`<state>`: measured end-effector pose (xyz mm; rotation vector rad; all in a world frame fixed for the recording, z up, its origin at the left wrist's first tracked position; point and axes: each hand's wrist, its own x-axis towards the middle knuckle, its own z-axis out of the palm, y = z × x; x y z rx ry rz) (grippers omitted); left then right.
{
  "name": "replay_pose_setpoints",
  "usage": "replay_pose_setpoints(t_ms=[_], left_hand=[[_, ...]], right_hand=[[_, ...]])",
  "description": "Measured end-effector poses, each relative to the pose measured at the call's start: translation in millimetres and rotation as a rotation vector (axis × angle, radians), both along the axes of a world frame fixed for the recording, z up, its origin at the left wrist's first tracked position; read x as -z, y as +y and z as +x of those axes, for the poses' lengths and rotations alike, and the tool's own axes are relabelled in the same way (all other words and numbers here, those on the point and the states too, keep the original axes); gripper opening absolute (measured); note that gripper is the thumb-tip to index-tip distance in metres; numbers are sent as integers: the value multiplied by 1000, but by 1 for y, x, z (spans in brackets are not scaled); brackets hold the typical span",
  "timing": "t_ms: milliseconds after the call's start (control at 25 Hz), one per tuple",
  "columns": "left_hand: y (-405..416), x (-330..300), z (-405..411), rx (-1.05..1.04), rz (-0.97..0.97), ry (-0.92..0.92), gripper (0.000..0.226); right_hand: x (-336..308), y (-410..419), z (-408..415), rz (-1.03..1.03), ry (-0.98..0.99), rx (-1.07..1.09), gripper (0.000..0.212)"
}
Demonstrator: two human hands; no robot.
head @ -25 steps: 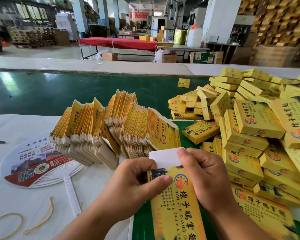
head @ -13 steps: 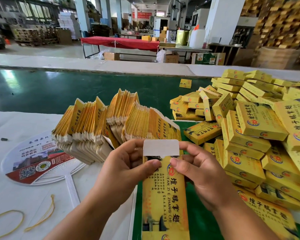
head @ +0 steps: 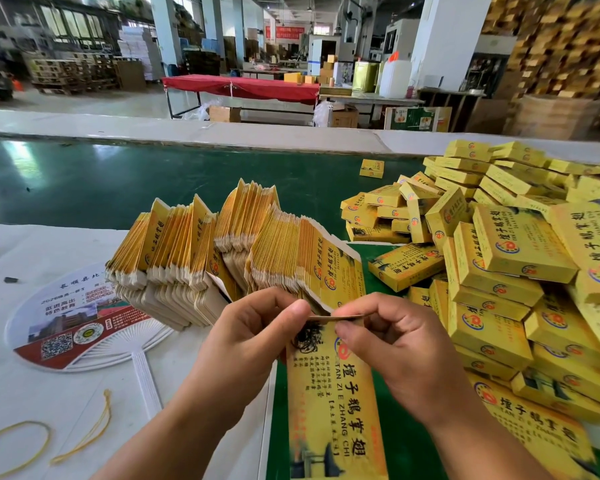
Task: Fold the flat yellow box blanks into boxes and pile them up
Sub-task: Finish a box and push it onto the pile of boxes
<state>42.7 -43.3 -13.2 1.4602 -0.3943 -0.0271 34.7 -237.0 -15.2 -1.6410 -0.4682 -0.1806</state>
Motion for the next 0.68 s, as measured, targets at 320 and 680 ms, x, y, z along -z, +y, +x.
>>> replay_pose_setpoints(t_ms=[320, 680], left_hand=[[0, 2, 1, 11, -6, 48, 17], [-12, 3, -15, -269, 294, -95, 46]], right_hand=[[-3, 1, 0, 13, 76, 13, 32], [-3, 12, -10, -102, -87, 316, 20]])
